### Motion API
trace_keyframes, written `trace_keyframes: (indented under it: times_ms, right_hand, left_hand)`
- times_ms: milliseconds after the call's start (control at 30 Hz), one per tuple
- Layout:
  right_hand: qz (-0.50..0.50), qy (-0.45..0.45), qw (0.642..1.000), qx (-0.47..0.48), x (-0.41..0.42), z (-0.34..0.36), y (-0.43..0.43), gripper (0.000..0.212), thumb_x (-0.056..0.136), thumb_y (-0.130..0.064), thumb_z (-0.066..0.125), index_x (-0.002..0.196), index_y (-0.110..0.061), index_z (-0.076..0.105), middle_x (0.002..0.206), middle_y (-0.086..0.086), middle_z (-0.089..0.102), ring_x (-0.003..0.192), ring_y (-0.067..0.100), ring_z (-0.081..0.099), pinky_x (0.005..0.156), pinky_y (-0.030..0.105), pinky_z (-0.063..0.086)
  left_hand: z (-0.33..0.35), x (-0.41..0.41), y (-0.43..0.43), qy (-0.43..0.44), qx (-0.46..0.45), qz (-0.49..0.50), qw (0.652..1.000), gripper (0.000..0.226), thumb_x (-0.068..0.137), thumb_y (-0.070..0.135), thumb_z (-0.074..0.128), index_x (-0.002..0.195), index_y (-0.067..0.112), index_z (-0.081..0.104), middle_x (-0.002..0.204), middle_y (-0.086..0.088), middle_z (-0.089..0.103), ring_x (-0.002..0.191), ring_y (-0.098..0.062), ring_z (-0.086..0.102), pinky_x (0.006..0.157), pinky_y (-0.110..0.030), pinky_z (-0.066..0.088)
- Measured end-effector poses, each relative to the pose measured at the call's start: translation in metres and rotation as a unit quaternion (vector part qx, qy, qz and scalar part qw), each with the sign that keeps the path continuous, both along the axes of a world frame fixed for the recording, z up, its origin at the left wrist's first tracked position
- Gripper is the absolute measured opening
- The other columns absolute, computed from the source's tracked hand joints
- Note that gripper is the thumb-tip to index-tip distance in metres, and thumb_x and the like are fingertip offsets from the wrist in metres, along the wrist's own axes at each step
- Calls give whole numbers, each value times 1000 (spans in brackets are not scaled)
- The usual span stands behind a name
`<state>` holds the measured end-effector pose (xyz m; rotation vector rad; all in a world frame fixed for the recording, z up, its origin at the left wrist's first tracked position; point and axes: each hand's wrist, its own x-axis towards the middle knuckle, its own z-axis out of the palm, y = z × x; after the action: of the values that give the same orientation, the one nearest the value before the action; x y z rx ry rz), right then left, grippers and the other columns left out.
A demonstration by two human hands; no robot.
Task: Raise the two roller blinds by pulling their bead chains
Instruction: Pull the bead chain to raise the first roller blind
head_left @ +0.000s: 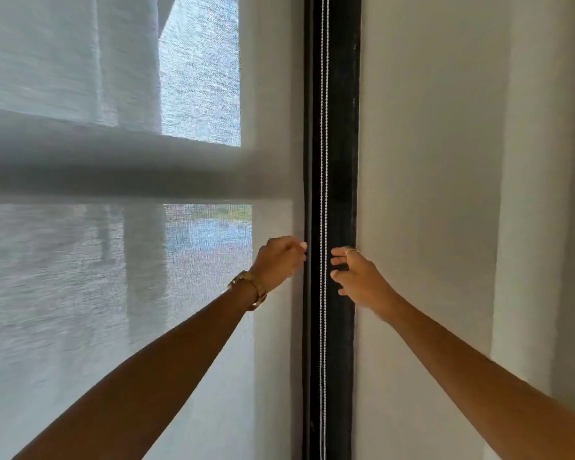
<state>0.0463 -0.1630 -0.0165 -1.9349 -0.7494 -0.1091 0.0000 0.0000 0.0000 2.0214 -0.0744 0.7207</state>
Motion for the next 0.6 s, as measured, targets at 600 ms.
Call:
trace_keyframes:
  times_ms: [600]
  right_hand:
    - [-104,-169,976,94,73,-19,38,20,95,-17,51,99,-4,65,80,-1,66,65,9,62,62,32,58]
  left_hand:
    - [104,107,-22,-209,-106,52,971,30,97,30,46,102,4,60,86,-5,61,77,-19,57,70,-31,48]
